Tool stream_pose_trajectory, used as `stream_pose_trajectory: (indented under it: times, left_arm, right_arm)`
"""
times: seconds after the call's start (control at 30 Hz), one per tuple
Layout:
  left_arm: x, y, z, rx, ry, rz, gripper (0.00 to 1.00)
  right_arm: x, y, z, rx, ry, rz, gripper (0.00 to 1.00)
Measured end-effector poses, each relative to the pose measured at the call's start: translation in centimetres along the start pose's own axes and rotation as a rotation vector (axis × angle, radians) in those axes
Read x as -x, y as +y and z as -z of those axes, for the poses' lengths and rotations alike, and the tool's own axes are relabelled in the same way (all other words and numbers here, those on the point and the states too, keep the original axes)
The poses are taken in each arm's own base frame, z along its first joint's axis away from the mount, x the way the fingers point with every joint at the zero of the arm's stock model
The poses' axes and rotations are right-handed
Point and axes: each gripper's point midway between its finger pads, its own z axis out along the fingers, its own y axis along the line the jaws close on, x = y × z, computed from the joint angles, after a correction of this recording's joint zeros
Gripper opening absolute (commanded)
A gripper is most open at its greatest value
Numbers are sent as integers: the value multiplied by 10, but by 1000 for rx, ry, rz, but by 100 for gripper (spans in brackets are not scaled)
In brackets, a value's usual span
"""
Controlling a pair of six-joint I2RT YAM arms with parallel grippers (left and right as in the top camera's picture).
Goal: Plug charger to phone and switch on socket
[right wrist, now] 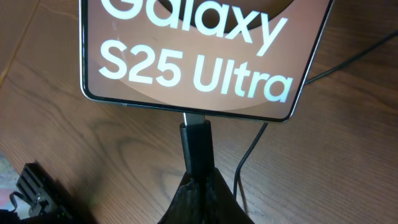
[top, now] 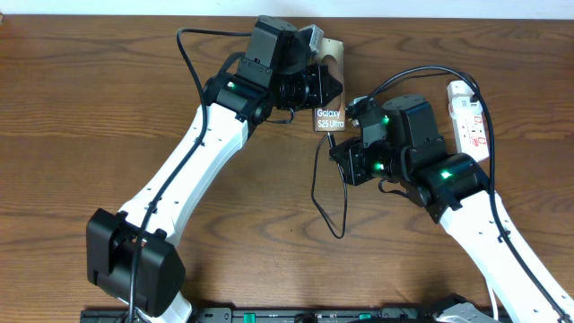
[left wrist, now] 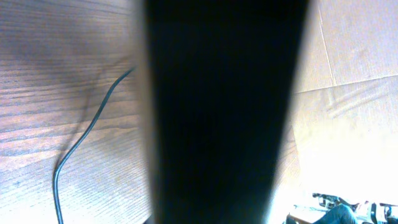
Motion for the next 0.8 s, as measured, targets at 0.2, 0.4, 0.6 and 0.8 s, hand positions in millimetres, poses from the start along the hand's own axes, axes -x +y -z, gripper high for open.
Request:
stream_pose_trajectory:
  times: [0.2,0.4,0.6,0.8]
  left_arm:
    - [1,1,1,0,-4,1,7]
    - [3,4,3,7,-8,9,7]
    - [6,8,4,14,-15,16,7]
    - [8,8,6,8,-19,21,7]
  right_arm:
    - [3,1,0,2,-10,3,1]
    - [8,3,0,10,-32,-17,1]
    - [13,5,0,21,-49,-42,1]
    - [17,7,0,28,-65,-43,1]
